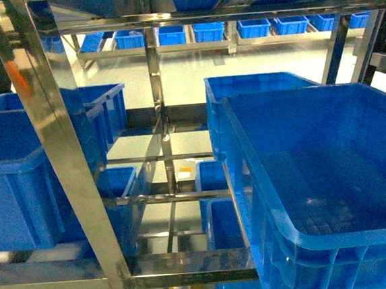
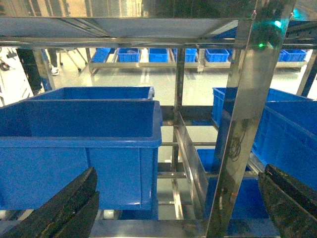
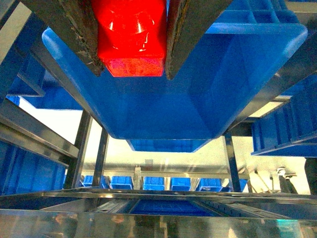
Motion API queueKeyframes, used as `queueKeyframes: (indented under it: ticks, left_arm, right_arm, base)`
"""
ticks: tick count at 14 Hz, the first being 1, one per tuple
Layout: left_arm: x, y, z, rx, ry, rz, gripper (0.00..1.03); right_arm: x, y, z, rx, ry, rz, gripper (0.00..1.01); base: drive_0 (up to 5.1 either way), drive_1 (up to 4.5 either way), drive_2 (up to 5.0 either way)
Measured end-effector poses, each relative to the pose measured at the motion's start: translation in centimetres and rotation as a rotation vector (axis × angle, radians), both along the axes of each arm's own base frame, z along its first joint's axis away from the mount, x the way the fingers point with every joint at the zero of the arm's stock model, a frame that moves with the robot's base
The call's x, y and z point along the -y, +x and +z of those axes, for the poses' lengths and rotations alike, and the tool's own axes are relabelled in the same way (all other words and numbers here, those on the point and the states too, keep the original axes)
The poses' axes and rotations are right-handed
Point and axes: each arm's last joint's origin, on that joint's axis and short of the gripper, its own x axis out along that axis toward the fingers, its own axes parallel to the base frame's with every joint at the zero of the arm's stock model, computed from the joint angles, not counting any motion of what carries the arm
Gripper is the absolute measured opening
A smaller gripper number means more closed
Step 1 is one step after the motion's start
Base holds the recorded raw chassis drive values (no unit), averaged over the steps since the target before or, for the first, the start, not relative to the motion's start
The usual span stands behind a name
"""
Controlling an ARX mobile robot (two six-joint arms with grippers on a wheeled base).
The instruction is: Pick red block from blue box to shelf
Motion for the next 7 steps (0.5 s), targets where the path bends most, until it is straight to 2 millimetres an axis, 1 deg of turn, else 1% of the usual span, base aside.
queueKeyframes:
  ticks: [7]
  left_arm:
    - [0.0,0.0,0.0,0.0,0.0,0.0,0.98]
  right_arm:
    - [0.0,0.0,0.0,0.0,0.0,0.0,0.28]
  base:
    - [0.0,0.0,0.0]
